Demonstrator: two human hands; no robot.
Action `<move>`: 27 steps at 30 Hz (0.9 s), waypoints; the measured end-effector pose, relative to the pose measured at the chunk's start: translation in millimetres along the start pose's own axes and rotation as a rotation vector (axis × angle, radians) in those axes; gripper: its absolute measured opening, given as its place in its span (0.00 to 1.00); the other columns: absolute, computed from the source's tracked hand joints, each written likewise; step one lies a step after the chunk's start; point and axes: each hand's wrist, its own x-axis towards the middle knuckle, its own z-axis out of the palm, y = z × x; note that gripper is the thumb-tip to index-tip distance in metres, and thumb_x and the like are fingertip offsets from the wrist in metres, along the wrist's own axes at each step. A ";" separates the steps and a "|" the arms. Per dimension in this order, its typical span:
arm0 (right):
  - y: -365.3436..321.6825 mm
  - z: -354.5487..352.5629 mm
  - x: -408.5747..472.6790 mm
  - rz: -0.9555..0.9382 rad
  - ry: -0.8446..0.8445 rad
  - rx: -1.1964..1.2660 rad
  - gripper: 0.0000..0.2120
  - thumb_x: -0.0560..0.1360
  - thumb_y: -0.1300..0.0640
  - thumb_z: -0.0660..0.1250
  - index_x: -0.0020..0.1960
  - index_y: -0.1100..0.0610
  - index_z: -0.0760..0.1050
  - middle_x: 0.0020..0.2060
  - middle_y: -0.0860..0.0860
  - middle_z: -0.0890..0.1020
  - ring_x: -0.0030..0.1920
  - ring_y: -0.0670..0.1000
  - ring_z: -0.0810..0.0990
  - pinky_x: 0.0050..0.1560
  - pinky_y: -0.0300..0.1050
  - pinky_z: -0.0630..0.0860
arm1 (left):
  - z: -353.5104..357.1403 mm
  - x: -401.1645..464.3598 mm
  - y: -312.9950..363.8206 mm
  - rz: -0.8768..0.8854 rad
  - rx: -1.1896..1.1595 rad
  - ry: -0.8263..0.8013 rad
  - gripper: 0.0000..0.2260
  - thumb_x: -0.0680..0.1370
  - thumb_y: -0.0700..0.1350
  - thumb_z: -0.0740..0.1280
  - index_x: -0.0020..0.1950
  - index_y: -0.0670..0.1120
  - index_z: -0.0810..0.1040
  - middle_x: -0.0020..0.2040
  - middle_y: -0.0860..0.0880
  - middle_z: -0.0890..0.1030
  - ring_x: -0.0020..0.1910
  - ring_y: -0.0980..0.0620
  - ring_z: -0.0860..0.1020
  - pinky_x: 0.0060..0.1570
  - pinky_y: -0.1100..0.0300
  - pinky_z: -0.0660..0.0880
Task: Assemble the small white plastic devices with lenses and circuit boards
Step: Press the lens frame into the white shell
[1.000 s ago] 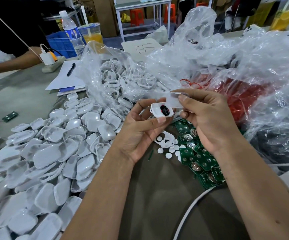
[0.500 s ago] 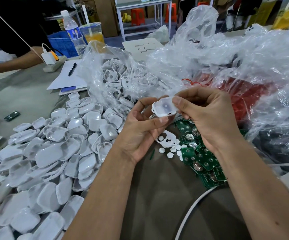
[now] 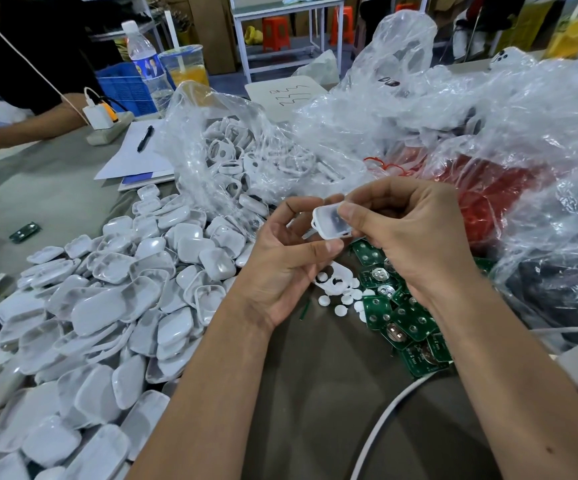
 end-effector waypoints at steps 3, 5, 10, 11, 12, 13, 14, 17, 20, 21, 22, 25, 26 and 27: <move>0.1 0.0 -0.4 -0.009 0.032 -0.088 0.09 0.68 0.60 0.83 0.42 0.55 0.83 0.35 0.51 0.87 0.35 0.51 0.87 0.35 0.43 0.82 | 0.2 0.1 -1.0 0.000 0.024 -0.001 0.20 0.69 0.23 0.67 0.52 0.44 0.78 0.60 0.42 0.83 0.57 0.42 0.83 0.61 0.48 0.79; -0.3 0.5 -0.7 -0.026 0.050 -0.154 0.11 0.67 0.58 0.84 0.41 0.53 0.83 0.35 0.50 0.87 0.36 0.52 0.87 0.37 0.46 0.84 | 0.8 -0.1 -1.1 0.001 0.029 0.003 0.20 0.69 0.23 0.67 0.52 0.44 0.78 0.61 0.42 0.83 0.56 0.41 0.82 0.62 0.47 0.78; 2.0 3.4 -0.3 -0.094 0.067 -0.280 0.12 0.65 0.56 0.84 0.40 0.51 0.81 0.33 0.47 0.84 0.30 0.42 0.79 0.32 0.37 0.75 | 1.4 -1.3 0.1 -0.012 0.018 0.002 0.20 0.69 0.22 0.67 0.52 0.45 0.78 0.61 0.41 0.83 0.53 0.45 0.84 0.49 0.55 0.83; 2.7 3.6 -0.3 -0.106 0.079 -0.310 0.13 0.65 0.54 0.85 0.41 0.51 0.81 0.33 0.47 0.83 0.29 0.41 0.77 0.32 0.36 0.73 | 1.1 -1.2 -0.1 -0.012 0.019 0.004 0.20 0.69 0.22 0.68 0.52 0.45 0.78 0.61 0.41 0.83 0.53 0.45 0.84 0.49 0.55 0.83; 3.3 3.5 -0.4 -0.111 0.092 -0.334 0.14 0.64 0.52 0.85 0.42 0.50 0.80 0.34 0.46 0.82 0.30 0.41 0.75 0.33 0.36 0.73 | 0.9 -0.9 -0.5 -0.010 0.018 0.010 0.20 0.69 0.23 0.68 0.52 0.45 0.78 0.61 0.41 0.83 0.53 0.45 0.84 0.52 0.52 0.83; 3.5 3.1 -0.5 -0.106 0.108 -0.338 0.16 0.64 0.49 0.85 0.44 0.49 0.80 0.36 0.46 0.81 0.31 0.42 0.75 0.33 0.37 0.73 | 0.7 -0.4 -1.3 -0.008 0.012 0.017 0.20 0.69 0.23 0.67 0.52 0.45 0.78 0.60 0.41 0.83 0.54 0.44 0.83 0.56 0.50 0.82; 3.9 2.4 -0.5 -0.093 0.127 -0.319 0.17 0.64 0.47 0.84 0.45 0.49 0.80 0.37 0.46 0.81 0.33 0.44 0.75 0.34 0.39 0.75 | 0.6 0.1 -1.9 -0.004 -0.003 0.019 0.20 0.69 0.23 0.67 0.52 0.45 0.78 0.60 0.41 0.84 0.55 0.44 0.84 0.59 0.47 0.80; 3.3 -2.0 2.1 -0.064 0.157 -0.188 0.10 0.70 0.49 0.80 0.45 0.49 0.81 0.37 0.48 0.82 0.35 0.45 0.78 0.37 0.45 0.80 | 0.5 0.7 -2.5 -0.005 -0.085 0.005 0.20 0.70 0.23 0.65 0.52 0.44 0.81 0.57 0.40 0.84 0.55 0.41 0.85 0.54 0.49 0.83; -0.4 -5.5 3.1 -0.097 0.119 -0.196 0.05 0.75 0.55 0.77 0.41 0.48 0.84 0.35 0.45 0.85 0.33 0.44 0.80 0.38 0.44 0.80 | -0.5 0.6 -1.3 -0.004 -0.138 -0.022 0.19 0.70 0.22 0.66 0.53 0.42 0.81 0.61 0.39 0.83 0.58 0.38 0.84 0.53 0.51 0.82; -1.4 -4.9 2.6 -0.106 0.104 -0.210 0.06 0.76 0.55 0.76 0.40 0.47 0.84 0.34 0.45 0.85 0.33 0.46 0.81 0.38 0.45 0.80 | -0.6 0.7 -0.9 0.000 -0.144 -0.020 0.19 0.70 0.23 0.67 0.53 0.42 0.81 0.61 0.38 0.83 0.58 0.38 0.84 0.54 0.50 0.82; -1.9 -3.9 2.0 -0.117 0.092 -0.226 0.07 0.76 0.54 0.76 0.39 0.46 0.85 0.34 0.45 0.85 0.33 0.49 0.81 0.37 0.47 0.80 | -0.5 1.0 -0.5 0.002 -0.145 -0.017 0.19 0.69 0.23 0.67 0.54 0.42 0.80 0.61 0.38 0.83 0.58 0.39 0.84 0.54 0.50 0.82; -1.9 -1.1 0.9 -0.166 0.065 -0.280 0.09 0.79 0.51 0.73 0.40 0.45 0.85 0.33 0.48 0.84 0.32 0.53 0.79 0.34 0.48 0.75 | -0.1 1.8 -1.5 0.003 -0.146 -0.008 0.20 0.70 0.22 0.64 0.55 0.42 0.79 0.60 0.39 0.84 0.57 0.40 0.84 0.54 0.50 0.82; -1.6 -0.9 1.0 -0.186 0.050 -0.299 0.09 0.80 0.50 0.72 0.41 0.44 0.85 0.32 0.48 0.83 0.31 0.50 0.77 0.34 0.46 0.73 | -0.1 1.9 -1.6 0.003 -0.145 -0.002 0.20 0.71 0.22 0.64 0.55 0.42 0.79 0.59 0.39 0.84 0.57 0.41 0.84 0.54 0.50 0.82; -1.8 -0.6 0.9 -0.202 0.033 -0.318 0.10 0.80 0.51 0.72 0.41 0.41 0.85 0.32 0.46 0.82 0.32 0.45 0.76 0.34 0.43 0.72 | -0.2 1.9 -1.8 0.004 -0.144 0.003 0.20 0.70 0.22 0.64 0.54 0.42 0.79 0.59 0.39 0.84 0.57 0.41 0.84 0.54 0.51 0.82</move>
